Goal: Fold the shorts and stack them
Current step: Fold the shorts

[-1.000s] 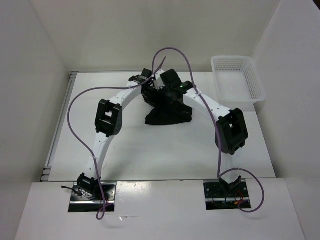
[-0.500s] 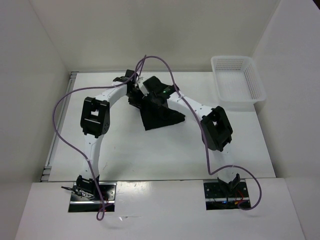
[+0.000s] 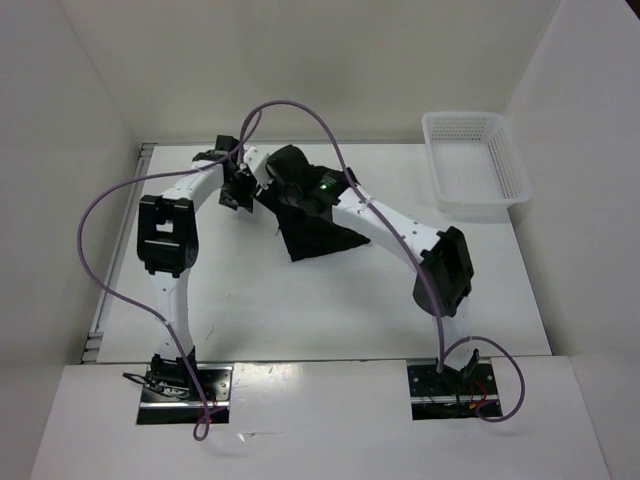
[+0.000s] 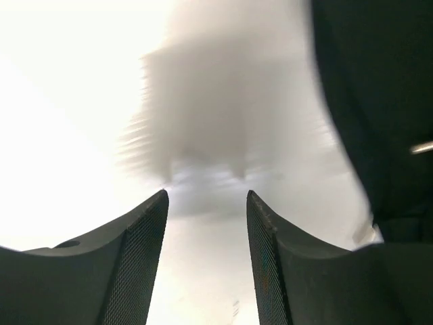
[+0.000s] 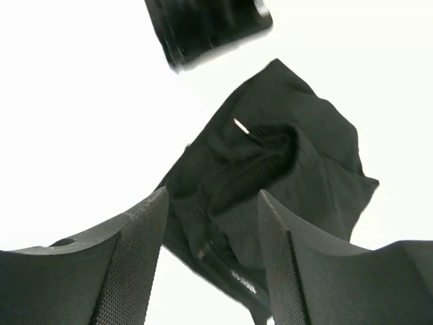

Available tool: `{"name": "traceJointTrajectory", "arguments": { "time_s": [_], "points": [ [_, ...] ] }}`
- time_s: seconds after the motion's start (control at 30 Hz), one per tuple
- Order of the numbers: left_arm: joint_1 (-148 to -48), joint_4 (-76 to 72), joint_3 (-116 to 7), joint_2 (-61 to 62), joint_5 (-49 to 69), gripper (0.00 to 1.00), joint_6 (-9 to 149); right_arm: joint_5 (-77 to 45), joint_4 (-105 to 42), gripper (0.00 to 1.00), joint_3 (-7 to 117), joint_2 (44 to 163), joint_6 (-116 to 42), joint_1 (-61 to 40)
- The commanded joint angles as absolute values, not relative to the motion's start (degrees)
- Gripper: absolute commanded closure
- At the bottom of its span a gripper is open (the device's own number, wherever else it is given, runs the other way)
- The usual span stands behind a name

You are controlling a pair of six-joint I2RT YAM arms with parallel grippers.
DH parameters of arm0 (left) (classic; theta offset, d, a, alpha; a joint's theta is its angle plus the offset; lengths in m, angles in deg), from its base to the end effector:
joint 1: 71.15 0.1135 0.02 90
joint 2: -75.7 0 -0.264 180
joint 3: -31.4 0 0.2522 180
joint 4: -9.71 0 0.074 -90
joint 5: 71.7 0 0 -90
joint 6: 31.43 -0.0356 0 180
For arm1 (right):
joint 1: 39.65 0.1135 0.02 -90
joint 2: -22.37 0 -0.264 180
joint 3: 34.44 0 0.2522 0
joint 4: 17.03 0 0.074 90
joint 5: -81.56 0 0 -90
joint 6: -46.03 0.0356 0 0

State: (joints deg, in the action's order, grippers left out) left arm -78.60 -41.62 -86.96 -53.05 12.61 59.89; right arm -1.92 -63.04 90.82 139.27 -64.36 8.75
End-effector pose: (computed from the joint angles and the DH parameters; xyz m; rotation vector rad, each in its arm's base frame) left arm 0.4806 -0.0664 0.1775 0.1749 2.6456 -0.1824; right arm 0.3188 0.3529 0.3188 -1.2059 1.8718 0.1417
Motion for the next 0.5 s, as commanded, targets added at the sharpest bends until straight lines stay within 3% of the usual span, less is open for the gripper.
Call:
{"name": "traceJointTrajectory", "arguments": {
  "time_s": [0.0,0.27,0.47],
  "points": [
    [-78.01,-40.79,-87.04,-43.16,17.25,0.42,58.57,0.08,-60.33,0.40,84.65,129.78,-63.66,6.85],
    [-85.12,-48.44,-93.71,-42.06,-6.65,0.40,58.57,-2.29,-53.67,0.42,66.45,123.44,-63.74,-8.78],
    [-92.69,-48.44,-96.87,-50.33,-0.95,0.33,58.57,-8.69,-51.62,0.39,60.37,123.44,-63.23,-15.65]
  ]
}}
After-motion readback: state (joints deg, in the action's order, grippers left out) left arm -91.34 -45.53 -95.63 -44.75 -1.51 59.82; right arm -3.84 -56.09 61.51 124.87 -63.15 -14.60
